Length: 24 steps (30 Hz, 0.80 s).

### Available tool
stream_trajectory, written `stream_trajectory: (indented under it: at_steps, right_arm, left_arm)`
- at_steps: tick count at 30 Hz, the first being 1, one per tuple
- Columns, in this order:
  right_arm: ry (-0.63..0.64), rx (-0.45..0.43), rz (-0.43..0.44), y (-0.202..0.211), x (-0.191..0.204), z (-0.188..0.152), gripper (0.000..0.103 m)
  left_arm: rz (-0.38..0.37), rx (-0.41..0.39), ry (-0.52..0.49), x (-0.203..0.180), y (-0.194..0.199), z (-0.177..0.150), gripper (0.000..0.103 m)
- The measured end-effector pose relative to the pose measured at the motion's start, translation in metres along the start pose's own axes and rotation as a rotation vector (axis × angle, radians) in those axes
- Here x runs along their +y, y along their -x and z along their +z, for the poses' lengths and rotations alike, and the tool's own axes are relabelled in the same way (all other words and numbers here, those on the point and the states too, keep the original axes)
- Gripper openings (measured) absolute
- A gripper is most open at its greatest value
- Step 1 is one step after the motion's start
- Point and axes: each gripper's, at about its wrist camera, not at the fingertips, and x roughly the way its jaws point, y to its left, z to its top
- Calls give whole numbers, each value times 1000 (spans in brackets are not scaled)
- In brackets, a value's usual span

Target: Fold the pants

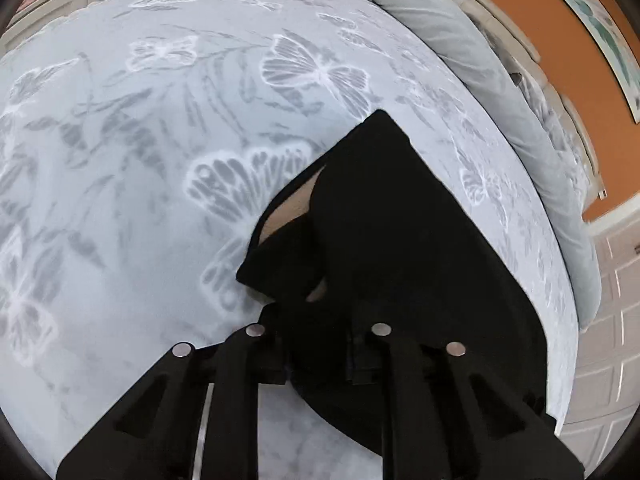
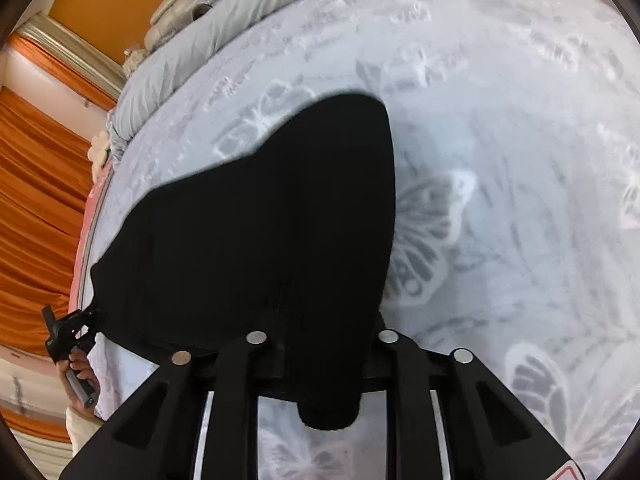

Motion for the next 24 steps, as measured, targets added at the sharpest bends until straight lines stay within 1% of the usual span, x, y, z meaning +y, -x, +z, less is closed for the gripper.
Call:
stream_trajectory:
  at_steps: [2,4,5,7,9,10,11,12,13,14,15,16,17,18,19,20,21,22,24]
  right_arm:
    - [15,-38,35,22,8,1,15]
    - [46,-71,74,49,15,-1,15]
    - [59,-85,69,61,17,-4,15]
    - [75,-113,31,85,11,-11,15]
    - [50,-116,0,103,-10,-21,15]
    - [33,-112,-26,108,-22,-27,15]
    - [13,-95,-51,109,-37,-33,16]
    - [-6,-38,-75,100,-57,-42,17]
    - [-12,4,-96,91,-66,-48,20]
    - [-15,59,-141,77,-75,-54,23]
    - [5,103,-204,64,-77,-58,32]
    - [23,74,-220,68,-72,-58,32]
    - [48,26,-251,79,-63,-56,33]
    - [107,-86,-329,98,-43,-55,42]
    - [198,-217,-380,117,-15,-59,60]
    - [269,-270,-369,124,2,-64,69]
    - [402,-301,-300,126,34,-74,78]
    - [502,-287,-239,118,62,-85,78]
    - [630,-212,-168,91,101,-107,77]
  left_arm:
    - [-4,1,-2,-5,12,-1,14]
    - [-36,1,-33,-14,35,-3,14]
    - [-48,6,-54,-17,45,-9,14]
    - [-74,43,-102,-19,62,-21,14]
    - [-110,110,-109,-12,70,-37,14]
    - [-127,157,-107,-7,69,-51,14]
    - [-121,179,-118,-6,66,-61,14]
    - [-97,198,-139,-6,63,-74,14]
    - [-52,214,-173,-6,55,-89,15]
    - [-11,219,-195,-7,48,-98,15]
    - [9,211,-202,-8,45,-100,17]
    - [19,193,-211,-10,45,-102,17]
    - [25,184,-219,-12,47,-102,17]
    - [25,174,-219,-12,49,-101,19]
    - [30,161,-213,-14,51,-101,20]
    - [36,157,-209,-15,52,-101,21]
    - [44,156,-204,-14,51,-102,23]
    - [58,155,-202,-15,49,-104,23]
    - [75,153,-203,-18,48,-105,24]
